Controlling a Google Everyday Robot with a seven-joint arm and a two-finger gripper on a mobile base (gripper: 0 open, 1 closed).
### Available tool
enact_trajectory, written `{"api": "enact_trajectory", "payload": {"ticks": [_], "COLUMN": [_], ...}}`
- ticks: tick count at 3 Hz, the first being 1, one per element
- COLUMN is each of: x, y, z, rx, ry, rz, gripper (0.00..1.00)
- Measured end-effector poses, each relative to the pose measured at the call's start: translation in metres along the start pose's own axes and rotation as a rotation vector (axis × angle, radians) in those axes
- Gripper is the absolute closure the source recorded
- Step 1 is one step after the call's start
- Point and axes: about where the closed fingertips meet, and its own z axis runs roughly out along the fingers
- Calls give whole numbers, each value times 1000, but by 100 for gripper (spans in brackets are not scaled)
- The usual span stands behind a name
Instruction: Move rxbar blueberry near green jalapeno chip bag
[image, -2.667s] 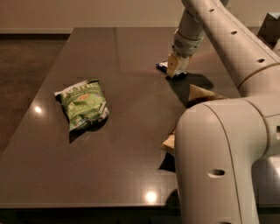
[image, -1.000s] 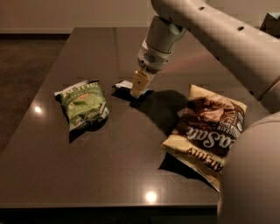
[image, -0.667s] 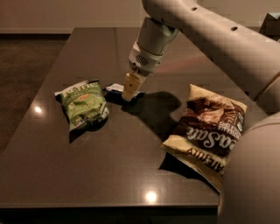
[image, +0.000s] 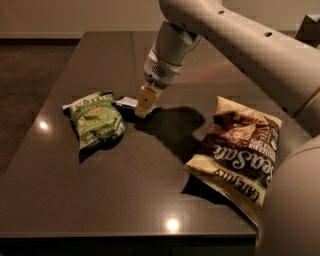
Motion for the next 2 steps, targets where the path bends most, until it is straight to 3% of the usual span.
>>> {"api": "enact_trajectory", "payload": {"ticks": [1,2], "x": [-1,-2], "y": [0,0], "z": [2,3], "rx": [-1,-1], "ry": [-1,-2], "rz": [-1,-2], "gripper": [5,0]}}
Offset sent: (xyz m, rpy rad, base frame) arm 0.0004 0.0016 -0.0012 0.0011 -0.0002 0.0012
